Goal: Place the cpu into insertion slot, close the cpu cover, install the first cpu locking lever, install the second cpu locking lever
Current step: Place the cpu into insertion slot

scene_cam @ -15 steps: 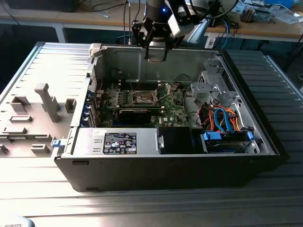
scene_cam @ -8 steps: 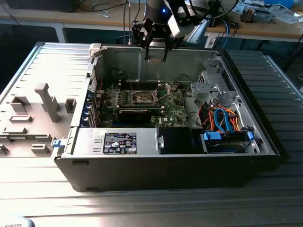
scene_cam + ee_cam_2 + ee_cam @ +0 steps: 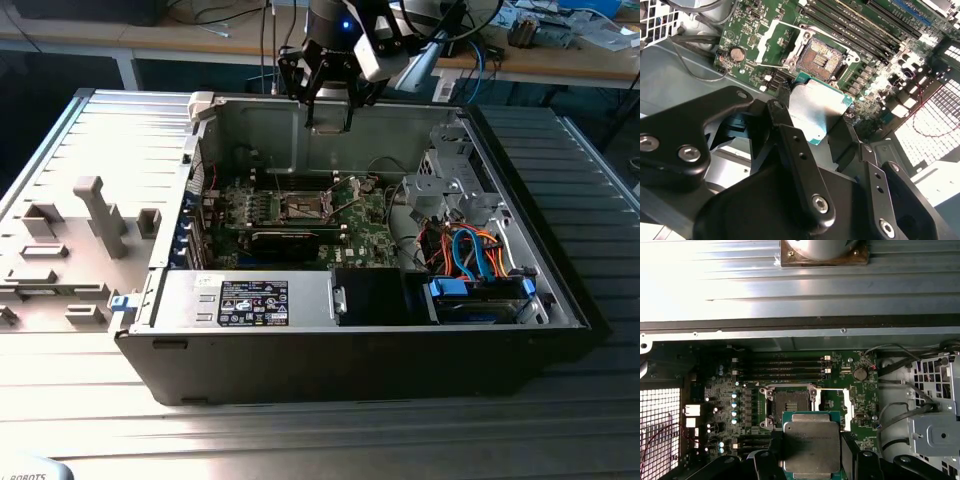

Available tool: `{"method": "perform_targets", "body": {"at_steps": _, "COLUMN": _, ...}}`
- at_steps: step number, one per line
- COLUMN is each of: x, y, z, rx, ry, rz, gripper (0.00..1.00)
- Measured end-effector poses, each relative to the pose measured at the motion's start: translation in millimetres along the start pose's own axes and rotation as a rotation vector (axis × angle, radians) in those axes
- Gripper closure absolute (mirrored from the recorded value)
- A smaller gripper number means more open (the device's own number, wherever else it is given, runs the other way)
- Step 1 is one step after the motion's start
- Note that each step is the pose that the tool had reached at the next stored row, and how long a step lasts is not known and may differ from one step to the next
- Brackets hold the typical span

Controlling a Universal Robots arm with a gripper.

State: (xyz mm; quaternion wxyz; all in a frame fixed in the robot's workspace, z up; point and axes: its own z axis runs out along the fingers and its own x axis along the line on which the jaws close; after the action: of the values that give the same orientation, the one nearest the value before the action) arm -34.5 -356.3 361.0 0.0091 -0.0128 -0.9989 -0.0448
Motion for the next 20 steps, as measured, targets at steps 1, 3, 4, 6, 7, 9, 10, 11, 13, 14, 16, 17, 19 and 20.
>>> {"method": "perform_targets", "body": {"at_steps": 1, "x": 0.0, "y": 0.0, "z": 0.2, "rx": 0.0000, "ry": 0.0000, "rz": 0.000, "gripper": 0.46}}
{"method": "perform_targets", "body": {"at_steps": 3, "x": 0.0, "y": -0.1, "z": 0.8, "rx": -0.0001, "ry": 0.0000, "rz": 0.000, "gripper": 0.46}}
{"method": "perform_targets", "body": {"at_steps": 4, "x": 0.0, "y": -0.1, "z": 1.2, "rx": 0.0000, "ry": 0.0000, "rz": 0.000, "gripper": 0.46}}
{"method": "perform_targets", "body": {"at_steps": 6, "x": 0.0, "y": -0.1, "z": 1.4, "rx": 0.0000, "ry": 0.0000, "rz": 0.000, "gripper": 0.46}}
{"method": "perform_targets", "body": {"at_steps": 7, "x": 0.0, "y": -0.2, "z": 1.7, "rx": 0.0000, "ry": 0.0000, "rz": 0.000, "gripper": 0.46}}
{"method": "perform_targets", "body": {"at_steps": 9, "x": 0.0, "y": -0.2, "z": 1.9, "rx": 0.0000, "ry": 0.0000, "rz": 0.000, "gripper": 0.46}}
{"method": "perform_targets", "body": {"at_steps": 10, "x": 0.0, "y": -0.2, "z": 2.2, "rx": -0.0001, "ry": 0.0000, "rz": 0.000, "gripper": 0.46}}
{"method": "perform_targets", "body": {"at_steps": 11, "x": 0.0, "y": -0.2, "z": 2.4, "rx": -0.0001, "ry": -0.0001, "rz": 0.000, "gripper": 0.46}}
{"method": "perform_targets", "body": {"at_steps": 13, "x": 0.0, "y": -0.3, "z": 2.8, "rx": 0.0000, "ry": 0.0000, "rz": 0.000, "gripper": 0.46}}
{"method": "perform_targets", "body": {"at_steps": 14, "x": 0.0, "y": -0.3, "z": 3.0, "rx": 0.0000, "ry": 0.0000, "rz": 0.000, "gripper": 0.46}}
{"method": "perform_targets", "body": {"at_steps": 16, "x": 0.0, "y": -0.3, "z": 3.3, "rx": 0.0000, "ry": 0.0000, "rz": 0.000, "gripper": 0.46}}
{"method": "perform_targets", "body": {"at_steps": 17, "x": 0.0, "y": -0.3, "z": 3.5, "rx": 0.0000, "ry": 0.0000, "rz": 0.000, "gripper": 0.46}}
{"method": "perform_targets", "body": {"at_steps": 19, "x": 0.0, "y": -0.4, "z": 4.5, "rx": 0.0000, "ry": 0.0000, "rz": 0.000, "gripper": 0.46}}
{"method": "perform_targets", "body": {"at_steps": 20, "x": 0.0, "y": -0.4, "z": 4.7, "rx": 0.0000, "ry": 0.0000, "rz": 0.000, "gripper": 0.46}}
